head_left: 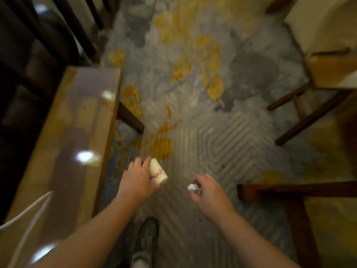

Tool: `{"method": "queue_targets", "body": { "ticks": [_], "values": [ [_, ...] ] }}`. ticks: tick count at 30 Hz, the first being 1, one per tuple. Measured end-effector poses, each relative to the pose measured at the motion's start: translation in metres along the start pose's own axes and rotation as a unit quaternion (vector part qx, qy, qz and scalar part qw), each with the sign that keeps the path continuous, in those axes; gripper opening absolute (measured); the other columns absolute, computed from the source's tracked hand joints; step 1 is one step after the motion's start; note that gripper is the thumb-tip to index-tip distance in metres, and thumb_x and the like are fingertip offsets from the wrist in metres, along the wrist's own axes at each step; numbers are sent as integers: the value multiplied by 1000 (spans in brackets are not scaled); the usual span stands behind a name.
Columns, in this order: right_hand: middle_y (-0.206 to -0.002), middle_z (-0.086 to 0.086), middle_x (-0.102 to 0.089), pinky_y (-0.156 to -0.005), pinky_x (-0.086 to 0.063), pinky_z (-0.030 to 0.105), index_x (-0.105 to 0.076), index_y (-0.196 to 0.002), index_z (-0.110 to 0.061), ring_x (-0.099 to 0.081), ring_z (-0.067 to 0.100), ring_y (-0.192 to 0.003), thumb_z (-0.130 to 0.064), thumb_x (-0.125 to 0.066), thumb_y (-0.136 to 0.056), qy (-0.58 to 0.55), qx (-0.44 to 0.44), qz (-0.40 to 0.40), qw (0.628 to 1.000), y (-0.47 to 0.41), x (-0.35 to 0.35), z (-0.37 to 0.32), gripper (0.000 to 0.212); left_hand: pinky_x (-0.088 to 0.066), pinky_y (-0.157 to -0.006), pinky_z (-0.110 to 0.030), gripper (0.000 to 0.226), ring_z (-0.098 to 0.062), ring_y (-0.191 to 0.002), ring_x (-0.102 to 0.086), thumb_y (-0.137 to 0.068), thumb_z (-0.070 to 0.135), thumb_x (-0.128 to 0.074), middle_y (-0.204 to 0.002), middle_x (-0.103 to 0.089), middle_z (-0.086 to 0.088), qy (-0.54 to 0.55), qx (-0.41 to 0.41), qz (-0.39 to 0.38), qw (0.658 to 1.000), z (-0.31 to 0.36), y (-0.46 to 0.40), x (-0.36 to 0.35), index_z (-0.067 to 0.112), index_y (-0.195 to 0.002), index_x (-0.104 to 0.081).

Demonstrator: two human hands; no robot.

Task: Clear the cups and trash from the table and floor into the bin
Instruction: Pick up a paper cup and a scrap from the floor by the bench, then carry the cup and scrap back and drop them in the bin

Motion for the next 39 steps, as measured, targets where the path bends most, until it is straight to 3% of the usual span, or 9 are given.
{"method": "queue_targets", "body": {
  "ticks": [3,9,15,21,27,33,39],
  "values": [
    [-96,0,-59,-74,-47,40,-64,-94,-19,-60,22,-88,-26,-64,-86,22,13,44,999,61,75,-50,11,-47,-92,-47,98,-27,-117,-48,-70,64,-69,-132,-50,-4,42,-3,28,999,29,66,91,19,-150,-36],
    [-96,-7,-57,-75,-54,37,-61,-98,-23,-58,11,-84,-32,-65,-88,47,19,155,987,205,183,-131,14,-47,-91,-47,95,-24,-116,-50,-66,66,-75,-132,-53,-1,101,-110,107,983,89,187,225,24,-143,-42],
    [-99,-8,-56,-71,-57,32,-59,-102,-27,-59,9,-83,-37,-62,-92,87,-6,258,962,358,209,-183,14,-46,-95,-50,97,-27,-119,-49,-64,58,-82,-133,-52,-7,146,-257,102,950,133,280,270,20,-143,-42],
    [-104,-12,-54,-68,-53,24,-61,-106,-29,-57,6,-86,-33,-63,-92,84,-91,340,932,545,204,-210,15,-45,-97,-53,100,-30,-121,-46,-57,68,-71,-132,-50,-7,128,-418,56,898,184,412,299,25,-142,-41],
    [-105,-16,-54,-75,-58,32,-57,-107,-39,-58,6,-90,-37,-63,-91,72,-208,436,873,724,197,-190,18,-45,-96,-51,104,-25,-125,-44,-61,66,-75,-136,-48,-1,59,-575,46,815,262,554,281,26,-147,-34],
    [-99,-15,-51,-71,-55,34,-56,-102,-37,-56,6,-82,-36,-63,-90,63,-284,497,818,899,160,-135,13,-43,-98,-50,102,-22,-126,-42,-60,63,-79,-138,-47,3,26,-649,-24,760,334,705,209,33,-145,-33],
    [-97,-11,-53,-68,-53,31,-60,-102,-30,-55,6,-78,-32,-64,-91,47,-337,508,791,1086,109,-51,12,-40,-102,-48,100,-23,-131,-40,-64,57,-84,-144,-44,1,-5,-675,-90,733,399,872,106,30,-147,-35]
  ]
}}
Point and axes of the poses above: each hand's wrist, its own y-axis away from the middle knuckle, its own x-axis out of the back of the hand, z = x × y, the point moved 1 cm from there along -y, towards the middle knuckle
